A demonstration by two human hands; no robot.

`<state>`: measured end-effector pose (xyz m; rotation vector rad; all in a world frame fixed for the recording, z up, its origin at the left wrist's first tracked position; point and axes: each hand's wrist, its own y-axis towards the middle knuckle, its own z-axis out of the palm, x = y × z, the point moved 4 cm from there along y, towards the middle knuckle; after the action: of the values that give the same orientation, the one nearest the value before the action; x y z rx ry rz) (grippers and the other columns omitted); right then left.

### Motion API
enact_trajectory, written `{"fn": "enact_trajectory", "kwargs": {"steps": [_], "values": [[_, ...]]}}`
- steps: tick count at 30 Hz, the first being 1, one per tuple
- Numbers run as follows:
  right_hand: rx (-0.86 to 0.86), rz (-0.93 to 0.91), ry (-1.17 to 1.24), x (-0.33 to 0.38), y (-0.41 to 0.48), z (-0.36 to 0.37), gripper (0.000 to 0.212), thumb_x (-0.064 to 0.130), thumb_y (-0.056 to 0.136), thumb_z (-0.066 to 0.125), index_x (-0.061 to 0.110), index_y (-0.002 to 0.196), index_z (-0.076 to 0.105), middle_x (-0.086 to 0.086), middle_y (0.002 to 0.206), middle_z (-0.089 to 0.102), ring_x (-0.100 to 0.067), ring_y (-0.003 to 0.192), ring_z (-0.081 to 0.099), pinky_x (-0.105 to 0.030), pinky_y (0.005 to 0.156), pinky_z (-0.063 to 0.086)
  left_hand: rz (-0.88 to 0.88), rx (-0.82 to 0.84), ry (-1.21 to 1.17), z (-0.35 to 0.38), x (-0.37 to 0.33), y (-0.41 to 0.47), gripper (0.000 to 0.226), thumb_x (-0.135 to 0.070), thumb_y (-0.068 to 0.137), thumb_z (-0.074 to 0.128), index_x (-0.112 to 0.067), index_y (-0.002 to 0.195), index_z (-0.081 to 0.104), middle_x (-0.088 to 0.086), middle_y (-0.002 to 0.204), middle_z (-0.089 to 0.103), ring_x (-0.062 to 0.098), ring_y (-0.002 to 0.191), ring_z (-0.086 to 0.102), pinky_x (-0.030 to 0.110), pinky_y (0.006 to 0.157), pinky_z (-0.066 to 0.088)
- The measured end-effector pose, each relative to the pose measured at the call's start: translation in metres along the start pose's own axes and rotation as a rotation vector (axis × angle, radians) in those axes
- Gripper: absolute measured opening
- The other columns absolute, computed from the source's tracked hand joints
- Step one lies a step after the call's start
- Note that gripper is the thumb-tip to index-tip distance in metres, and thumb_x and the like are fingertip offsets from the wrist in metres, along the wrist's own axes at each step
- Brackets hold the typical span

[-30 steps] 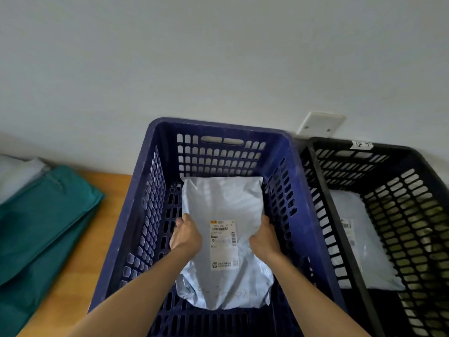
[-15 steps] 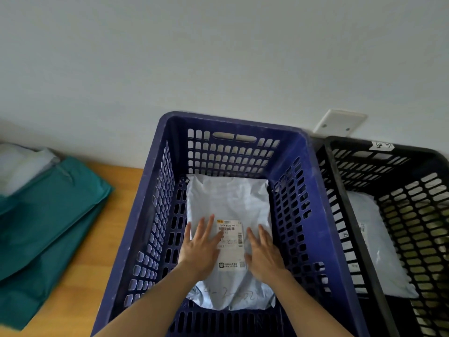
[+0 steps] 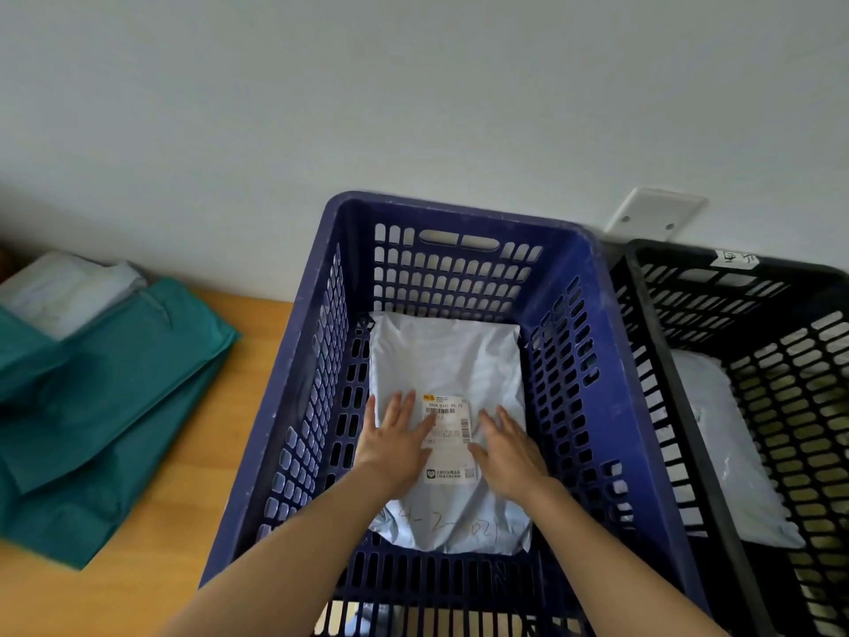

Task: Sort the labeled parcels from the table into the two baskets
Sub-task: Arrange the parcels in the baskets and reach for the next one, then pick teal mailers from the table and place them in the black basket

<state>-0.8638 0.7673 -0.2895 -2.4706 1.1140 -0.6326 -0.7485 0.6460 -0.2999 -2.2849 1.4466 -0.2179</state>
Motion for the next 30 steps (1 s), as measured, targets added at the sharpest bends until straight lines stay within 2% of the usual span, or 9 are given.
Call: {"fn": "enact_trajectory", "kwargs": {"steps": [7, 13, 17, 25, 30], "values": [[-0.155, -0.061, 0.137, 0.019, -0.029, -0.057, 0.061, 0.04, 0.102, 0.038, 0.018, 0.153, 0.014, -0.007, 0.162, 0.005, -0.026, 0.147, 0.014, -0.044, 0.114, 0.025, 0.052, -0.31, 0.049, -0.081, 0.004, -0.037, 0.057, -0.02, 0.098, 0.046, -0.019, 0.15, 0.022, 0.014, 0.16, -0.002, 0.03, 0.148, -0.005, 0.049, 0.116, -0.005], [-0.371, -0.23, 0.232, 0.054, -0.082, -0.105, 0.055, 0.039, 0.101, 0.041, 0.014, 0.148, 0.026, -0.006, 0.153, 0.028, -0.024, 0.136, 0.035, -0.041, 0.106, 0.036, -0.018, -0.558, -0.077, -0.135, 0.011, -0.106, 0.051, -0.018, 0.098, 0.043, -0.02, 0.147, 0.03, 0.011, 0.16, 0.01, 0.026, 0.148, 0.005, 0.044, 0.119, 0.01], [-0.432, -0.342, 0.239, 0.082, -0.115, -0.114, 0.057, 0.039, 0.101, 0.039, 0.014, 0.149, 0.025, -0.004, 0.155, 0.024, -0.023, 0.137, 0.034, -0.038, 0.106, 0.035, -0.068, -0.69, -0.136, -0.154, 0.024, -0.164, 0.049, -0.019, 0.098, 0.041, -0.021, 0.146, 0.033, 0.009, 0.159, 0.016, 0.025, 0.146, 0.012, 0.04, 0.117, 0.015], [-0.415, -0.52, 0.277, 0.16, -0.151, -0.108, 0.057, 0.039, 0.101, 0.041, 0.012, 0.15, 0.025, -0.007, 0.155, 0.026, -0.024, 0.139, 0.033, -0.041, 0.108, 0.033, -0.281, -0.762, -0.14, -0.156, 0.076, -0.271, 0.05, -0.018, 0.095, 0.042, -0.024, 0.144, 0.034, 0.009, 0.158, 0.017, 0.028, 0.143, 0.02, 0.041, 0.115, 0.02], [-0.386, -0.657, 0.321, 0.219, -0.171, -0.093, 0.057, 0.04, 0.1, 0.043, 0.012, 0.148, 0.029, -0.005, 0.154, 0.029, -0.02, 0.138, 0.034, -0.035, 0.108, 0.032, -0.432, -0.763, -0.122, -0.138, 0.123, -0.326, 0.05, -0.021, 0.098, 0.04, -0.023, 0.147, 0.03, 0.008, 0.158, 0.016, 0.028, 0.144, 0.018, 0.04, 0.115, 0.02]]}}
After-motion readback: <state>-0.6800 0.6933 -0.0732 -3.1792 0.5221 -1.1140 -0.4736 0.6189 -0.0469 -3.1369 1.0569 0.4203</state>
